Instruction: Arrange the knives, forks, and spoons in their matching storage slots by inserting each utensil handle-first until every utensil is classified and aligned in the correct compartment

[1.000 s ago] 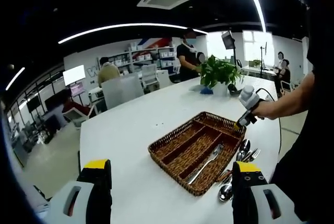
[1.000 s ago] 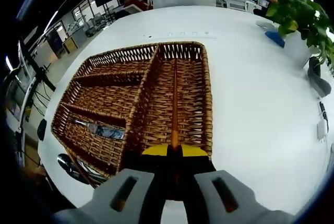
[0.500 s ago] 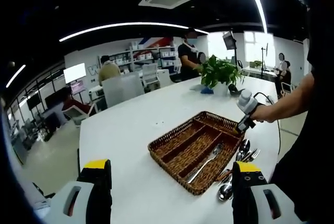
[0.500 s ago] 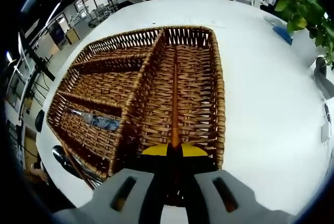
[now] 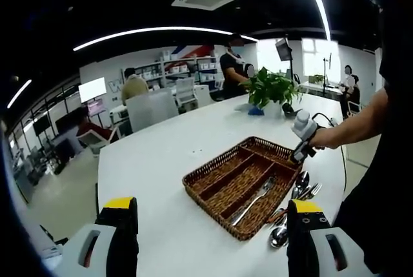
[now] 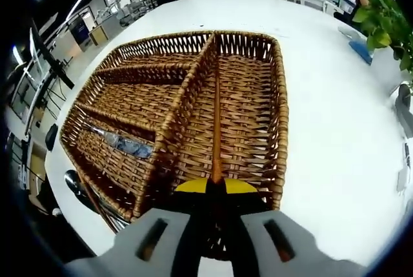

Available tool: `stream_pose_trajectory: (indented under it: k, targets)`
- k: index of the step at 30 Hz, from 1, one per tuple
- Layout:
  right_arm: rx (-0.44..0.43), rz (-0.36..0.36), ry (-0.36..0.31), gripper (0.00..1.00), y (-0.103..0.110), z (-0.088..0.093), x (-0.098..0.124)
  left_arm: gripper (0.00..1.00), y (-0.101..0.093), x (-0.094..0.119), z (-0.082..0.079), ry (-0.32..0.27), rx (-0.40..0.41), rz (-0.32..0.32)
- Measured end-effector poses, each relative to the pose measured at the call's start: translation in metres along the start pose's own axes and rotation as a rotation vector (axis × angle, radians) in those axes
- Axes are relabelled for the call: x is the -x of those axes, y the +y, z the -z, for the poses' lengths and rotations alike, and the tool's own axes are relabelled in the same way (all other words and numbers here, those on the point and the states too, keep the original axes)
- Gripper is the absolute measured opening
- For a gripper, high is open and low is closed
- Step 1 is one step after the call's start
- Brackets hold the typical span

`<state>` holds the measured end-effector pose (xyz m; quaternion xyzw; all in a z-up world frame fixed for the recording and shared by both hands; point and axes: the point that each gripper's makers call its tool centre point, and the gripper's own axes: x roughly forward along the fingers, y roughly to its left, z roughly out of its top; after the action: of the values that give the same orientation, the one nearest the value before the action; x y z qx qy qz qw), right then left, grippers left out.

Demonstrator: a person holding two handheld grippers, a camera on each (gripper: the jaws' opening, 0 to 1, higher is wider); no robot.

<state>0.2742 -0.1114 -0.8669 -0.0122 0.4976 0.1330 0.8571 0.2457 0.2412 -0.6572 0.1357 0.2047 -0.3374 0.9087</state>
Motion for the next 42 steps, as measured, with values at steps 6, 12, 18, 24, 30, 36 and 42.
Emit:
stream_pose_trajectory:
  k: [6,12,18,24,30,36,42]
  targets:
    - [0.029,-0.005,-0.063,0.16,-0.001,-0.008,0.005,1.0,-0.001,0.001,-0.002,-0.003,-0.005,-0.005]
    - [0.104,-0.057,-0.105,0.16,0.003,-0.014,0.017,1.0,-0.002,0.003,-0.003,-0.004,-0.006,-0.01]
    - [0.188,-0.129,-0.164,0.41,0.01,-0.026,0.032,1.0,-0.005,0.002,-0.004,-0.015,0.003,-0.01]
    - [0.263,-0.184,-0.281,0.83,0.021,-0.056,0.058,1.0,-0.008,-0.002,-0.009,-0.025,0.002,-0.005]
    - [0.309,-0.2,-0.351,0.93,0.022,-0.072,0.096,1.0,-0.017,-0.005,-0.014,-0.041,0.003,0.002]
    - [0.352,-0.195,-0.407,0.99,0.017,-0.079,0.131,1.0,-0.027,-0.005,-0.01,-0.045,0.019,0.01]
    - [0.392,-0.209,-0.461,0.99,0.022,-0.082,0.161,1.0,-0.039,-0.004,-0.006,-0.029,0.012,0.022]
